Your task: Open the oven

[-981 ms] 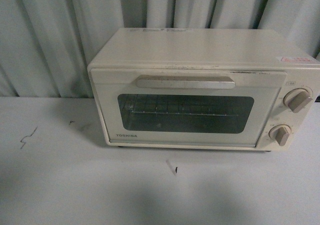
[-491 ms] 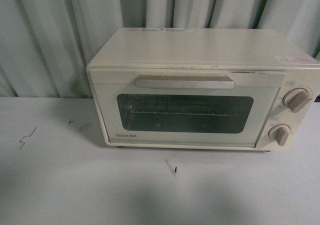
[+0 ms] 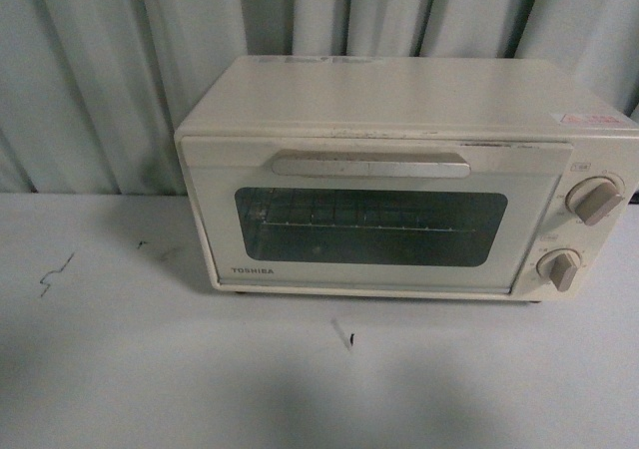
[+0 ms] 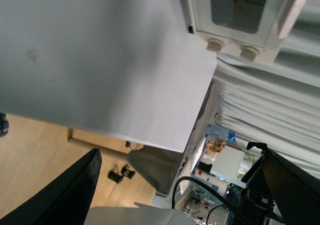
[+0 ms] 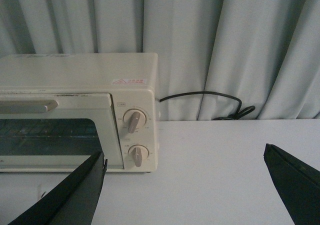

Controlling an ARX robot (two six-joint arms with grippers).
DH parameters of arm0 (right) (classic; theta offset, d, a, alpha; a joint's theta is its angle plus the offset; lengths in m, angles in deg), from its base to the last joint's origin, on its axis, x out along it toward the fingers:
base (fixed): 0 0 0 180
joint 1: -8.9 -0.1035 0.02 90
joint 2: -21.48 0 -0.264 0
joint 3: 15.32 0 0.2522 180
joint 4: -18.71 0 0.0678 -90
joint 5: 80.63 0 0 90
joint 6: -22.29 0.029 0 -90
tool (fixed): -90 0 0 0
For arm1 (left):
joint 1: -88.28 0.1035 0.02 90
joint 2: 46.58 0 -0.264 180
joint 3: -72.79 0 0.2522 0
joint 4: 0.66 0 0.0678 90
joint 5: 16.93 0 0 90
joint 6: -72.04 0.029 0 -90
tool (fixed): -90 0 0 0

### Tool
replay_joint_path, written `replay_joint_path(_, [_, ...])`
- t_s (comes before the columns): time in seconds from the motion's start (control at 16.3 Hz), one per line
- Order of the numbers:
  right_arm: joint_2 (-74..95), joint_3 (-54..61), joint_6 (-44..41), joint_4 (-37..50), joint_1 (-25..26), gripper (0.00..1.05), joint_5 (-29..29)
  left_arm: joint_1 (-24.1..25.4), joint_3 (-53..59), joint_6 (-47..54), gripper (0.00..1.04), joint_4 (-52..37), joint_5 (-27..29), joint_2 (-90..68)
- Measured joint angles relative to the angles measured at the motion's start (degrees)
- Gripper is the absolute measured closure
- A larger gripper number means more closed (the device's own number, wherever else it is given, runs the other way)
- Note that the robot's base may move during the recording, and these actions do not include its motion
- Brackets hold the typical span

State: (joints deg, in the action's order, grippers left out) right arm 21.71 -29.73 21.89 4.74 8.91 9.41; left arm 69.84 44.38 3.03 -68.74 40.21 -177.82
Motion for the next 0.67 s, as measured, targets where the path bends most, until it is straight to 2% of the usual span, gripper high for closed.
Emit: replay_joint_path(0.67, [0.00,0.02,0.00,-0.02,0.00,0.07,0.00,0.00,0.00,0.00,0.07,0.00,0.00,0.00])
